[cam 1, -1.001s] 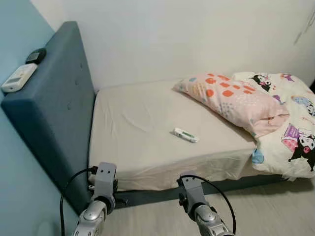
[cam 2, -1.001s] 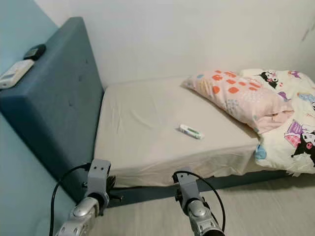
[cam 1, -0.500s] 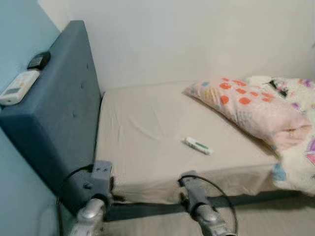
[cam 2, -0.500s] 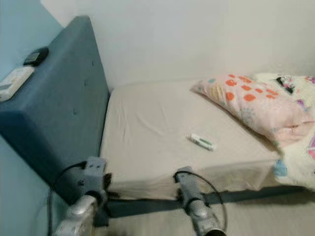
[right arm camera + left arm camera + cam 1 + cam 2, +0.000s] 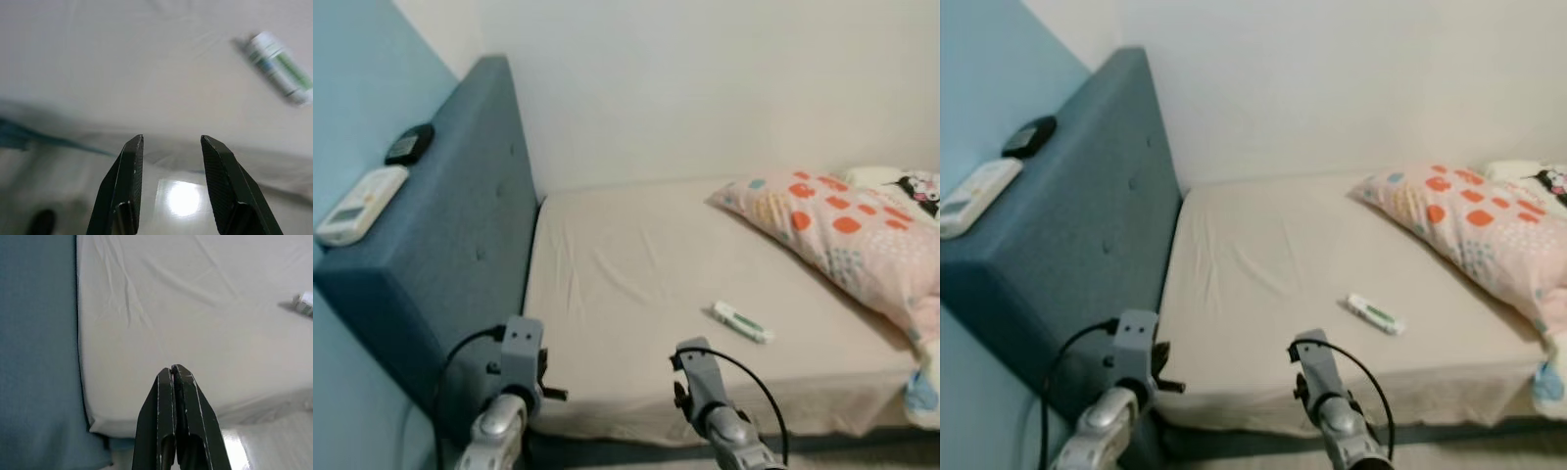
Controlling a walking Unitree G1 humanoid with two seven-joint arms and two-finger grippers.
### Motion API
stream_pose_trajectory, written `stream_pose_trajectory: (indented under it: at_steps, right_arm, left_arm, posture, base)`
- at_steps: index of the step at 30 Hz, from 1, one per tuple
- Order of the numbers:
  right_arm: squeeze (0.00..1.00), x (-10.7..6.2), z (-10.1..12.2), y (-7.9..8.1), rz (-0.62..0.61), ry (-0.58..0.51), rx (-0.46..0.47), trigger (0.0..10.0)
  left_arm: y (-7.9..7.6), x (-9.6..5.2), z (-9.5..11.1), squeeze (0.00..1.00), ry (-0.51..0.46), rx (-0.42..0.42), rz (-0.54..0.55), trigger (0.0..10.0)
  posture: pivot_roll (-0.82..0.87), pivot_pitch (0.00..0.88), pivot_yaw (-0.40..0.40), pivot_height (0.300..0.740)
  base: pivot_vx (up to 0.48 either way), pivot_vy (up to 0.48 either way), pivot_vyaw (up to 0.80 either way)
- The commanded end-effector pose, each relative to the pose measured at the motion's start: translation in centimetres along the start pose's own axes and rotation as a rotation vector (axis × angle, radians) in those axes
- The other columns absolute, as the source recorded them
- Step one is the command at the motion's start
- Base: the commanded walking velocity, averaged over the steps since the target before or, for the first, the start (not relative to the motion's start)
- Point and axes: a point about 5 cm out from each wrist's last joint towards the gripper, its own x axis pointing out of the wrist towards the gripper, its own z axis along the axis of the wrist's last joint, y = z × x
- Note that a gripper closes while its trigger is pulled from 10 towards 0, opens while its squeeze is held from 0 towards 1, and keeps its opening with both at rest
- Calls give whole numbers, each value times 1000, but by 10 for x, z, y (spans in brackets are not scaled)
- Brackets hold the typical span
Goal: Clean up the room
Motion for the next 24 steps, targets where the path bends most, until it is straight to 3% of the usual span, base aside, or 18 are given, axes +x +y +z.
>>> stream_pose_trajectory:
  at_steps: [1, 9, 24]
  right_arm:
    - [0, 0, -2, 9, 21, 9, 10, 10000]
    - [0, 0, -2, 9, 20, 10, 10, 10000]
    - [0, 0, -3, 9, 21, 14, 11, 10000]
  left_arm:
    - [8, -3, -6, 0, 24, 1, 23, 10000]
    - [8, -3, -5, 0, 25, 2, 22, 10000]
    - [8, -2, -4, 0, 22, 3, 21, 10000]
  posture:
    - [41, 59, -11, 740]
    - [41, 58, -10, 740]
    - [43, 59, -9, 740]
  base:
    - [270, 0, 0]
    - [250, 0, 0]
    - [16, 0, 0]
